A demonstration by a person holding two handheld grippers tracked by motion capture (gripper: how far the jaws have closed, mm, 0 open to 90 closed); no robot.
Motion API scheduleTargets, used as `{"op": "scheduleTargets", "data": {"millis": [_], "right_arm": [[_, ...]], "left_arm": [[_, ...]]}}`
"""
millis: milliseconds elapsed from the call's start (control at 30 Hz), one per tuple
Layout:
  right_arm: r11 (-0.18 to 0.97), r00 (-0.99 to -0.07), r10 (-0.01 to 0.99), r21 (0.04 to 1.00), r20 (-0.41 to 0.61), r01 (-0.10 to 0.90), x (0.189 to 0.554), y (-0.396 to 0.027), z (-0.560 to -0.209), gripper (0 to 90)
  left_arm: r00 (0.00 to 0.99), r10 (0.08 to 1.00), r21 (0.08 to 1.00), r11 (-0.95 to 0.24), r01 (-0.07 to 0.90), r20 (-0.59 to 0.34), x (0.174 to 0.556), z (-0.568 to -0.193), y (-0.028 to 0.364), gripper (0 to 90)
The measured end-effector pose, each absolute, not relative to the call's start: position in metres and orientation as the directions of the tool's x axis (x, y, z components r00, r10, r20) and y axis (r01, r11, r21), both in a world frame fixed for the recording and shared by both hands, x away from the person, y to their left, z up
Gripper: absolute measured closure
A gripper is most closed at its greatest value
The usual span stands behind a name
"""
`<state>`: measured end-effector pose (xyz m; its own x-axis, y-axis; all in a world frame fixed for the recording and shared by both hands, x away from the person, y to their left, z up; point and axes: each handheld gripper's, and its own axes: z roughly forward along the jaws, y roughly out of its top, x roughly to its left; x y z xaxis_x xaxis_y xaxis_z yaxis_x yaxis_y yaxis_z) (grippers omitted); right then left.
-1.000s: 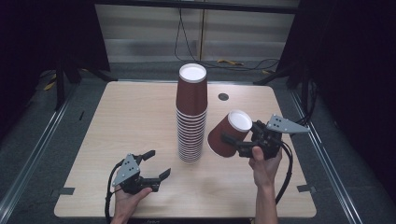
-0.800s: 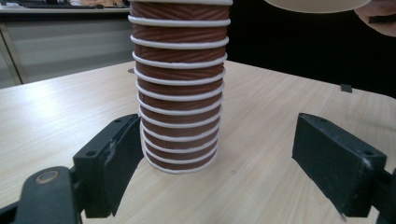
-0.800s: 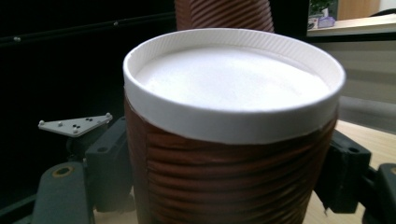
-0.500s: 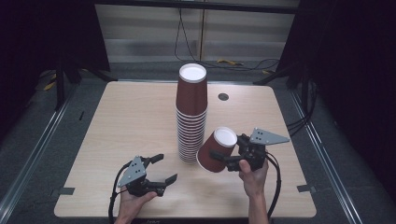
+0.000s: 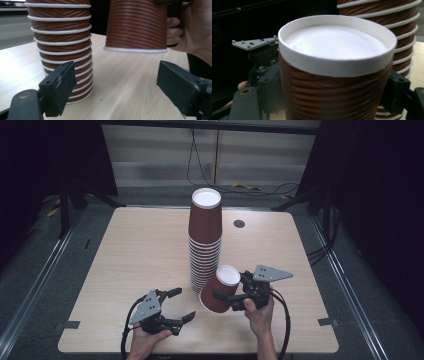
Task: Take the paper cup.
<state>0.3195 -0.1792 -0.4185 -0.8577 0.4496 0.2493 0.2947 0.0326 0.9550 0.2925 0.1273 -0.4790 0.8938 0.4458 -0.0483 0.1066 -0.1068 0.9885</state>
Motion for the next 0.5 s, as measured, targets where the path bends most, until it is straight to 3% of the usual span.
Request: {"op": "scheduleTargets", "data": {"millis": [500], "right_arm": [[0.042, -0.871, 0.404, 0.946, 0.278, 0.322, 0.322, -0.162, -0.435, 21.0]], "left_arm": [[0.916, 0.400, 0.990, -0.120, 0.079, -0.025, 0.290, -0.478, 0.111, 15.4]]}}
